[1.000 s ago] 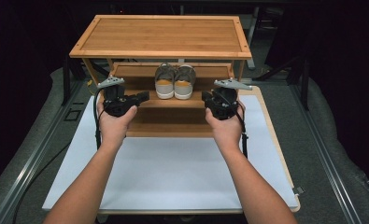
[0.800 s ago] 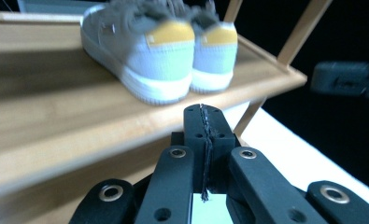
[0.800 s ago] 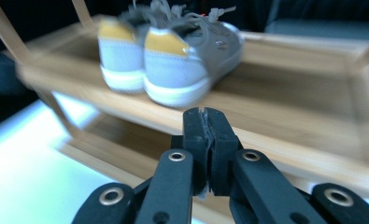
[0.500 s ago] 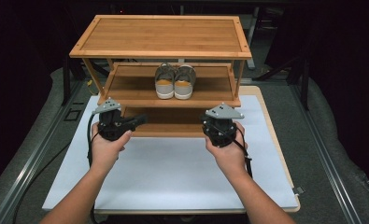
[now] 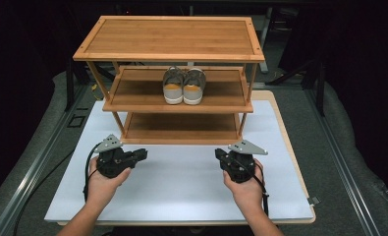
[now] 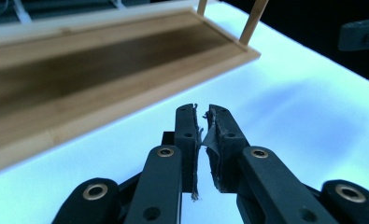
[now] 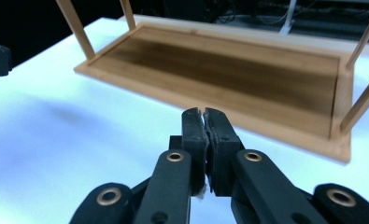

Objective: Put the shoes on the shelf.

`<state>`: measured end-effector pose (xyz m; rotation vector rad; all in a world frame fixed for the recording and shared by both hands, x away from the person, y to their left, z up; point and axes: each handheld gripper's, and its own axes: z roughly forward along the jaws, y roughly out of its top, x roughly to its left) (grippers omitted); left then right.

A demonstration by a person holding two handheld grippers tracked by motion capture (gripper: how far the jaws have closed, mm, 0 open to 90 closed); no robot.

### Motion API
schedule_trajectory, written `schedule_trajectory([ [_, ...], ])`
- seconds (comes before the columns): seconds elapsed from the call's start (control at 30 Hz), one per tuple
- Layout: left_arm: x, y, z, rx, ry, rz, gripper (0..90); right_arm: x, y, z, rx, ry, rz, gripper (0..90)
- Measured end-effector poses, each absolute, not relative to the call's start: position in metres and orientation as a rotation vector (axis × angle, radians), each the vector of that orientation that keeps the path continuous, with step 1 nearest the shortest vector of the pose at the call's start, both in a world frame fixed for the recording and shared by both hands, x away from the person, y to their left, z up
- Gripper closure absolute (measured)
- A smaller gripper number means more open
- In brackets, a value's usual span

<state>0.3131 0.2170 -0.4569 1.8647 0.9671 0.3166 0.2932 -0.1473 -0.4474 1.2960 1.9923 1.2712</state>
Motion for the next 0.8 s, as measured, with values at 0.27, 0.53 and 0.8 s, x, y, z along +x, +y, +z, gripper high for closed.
schedule_trajectory([
  [0.27, 0.305, 0.225, -0.492, 1.887, 1.012, 0.245, 80.8, 0.274, -0.154, -0.486, 1.336, 2.050, 1.214, 86.8],
  [0.53, 0.306, 0.230, -0.511, 1.885, 1.037, 0.200, 77.7, 0.270, -0.158, -0.511, 1.334, 2.081, 1.224, 84.9],
  [0.8, 0.309, 0.229, -0.527, 1.893, 1.071, 0.170, 64.7, 0.274, -0.158, -0.525, 1.336, 2.111, 1.248, 71.4],
])
